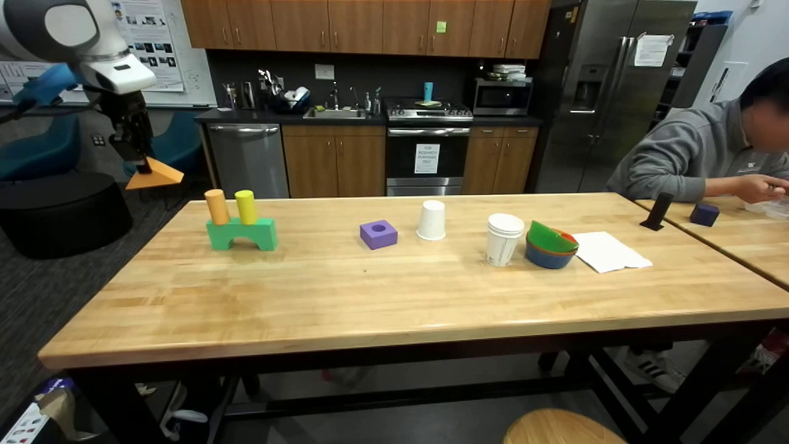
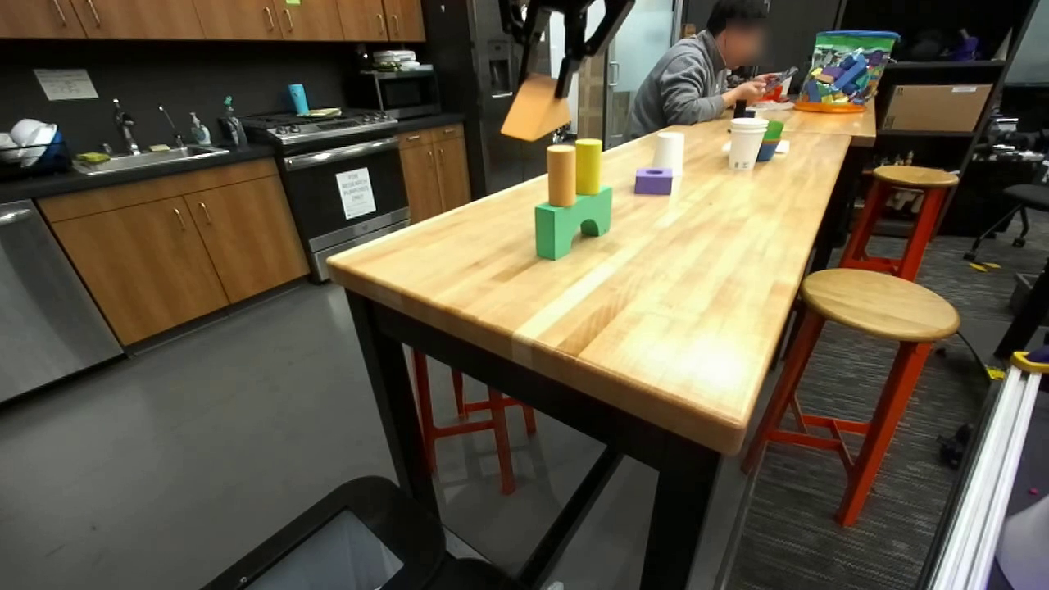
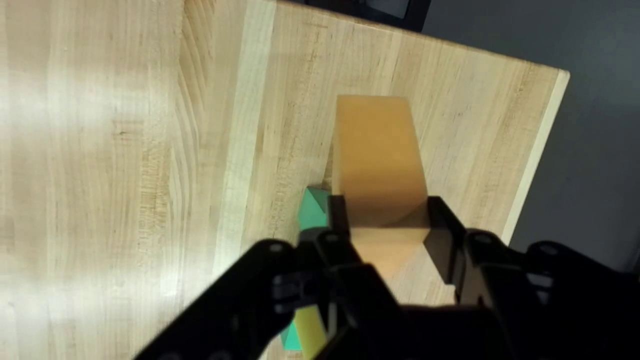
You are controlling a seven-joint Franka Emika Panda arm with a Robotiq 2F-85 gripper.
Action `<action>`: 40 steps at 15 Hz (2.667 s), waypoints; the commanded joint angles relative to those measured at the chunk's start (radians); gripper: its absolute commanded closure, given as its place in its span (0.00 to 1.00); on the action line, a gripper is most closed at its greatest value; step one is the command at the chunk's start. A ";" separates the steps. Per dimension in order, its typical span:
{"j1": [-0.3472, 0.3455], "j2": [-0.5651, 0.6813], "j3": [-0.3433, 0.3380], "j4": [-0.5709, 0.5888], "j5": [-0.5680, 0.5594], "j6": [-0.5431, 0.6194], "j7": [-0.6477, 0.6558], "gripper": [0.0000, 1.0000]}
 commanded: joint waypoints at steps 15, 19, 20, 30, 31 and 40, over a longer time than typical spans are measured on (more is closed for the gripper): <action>-0.068 -0.047 -0.047 -0.052 0.001 -0.009 -0.076 0.84; -0.108 -0.055 -0.078 -0.064 -0.010 -0.001 -0.087 0.84; -0.118 -0.055 -0.083 -0.060 -0.014 -0.004 -0.084 0.84; -0.132 -0.038 -0.058 0.019 -0.023 -0.033 -0.045 0.84; -0.130 -0.033 -0.058 0.026 -0.018 -0.034 -0.050 0.84; -0.122 0.033 -0.053 0.087 -0.028 -0.120 -0.047 0.84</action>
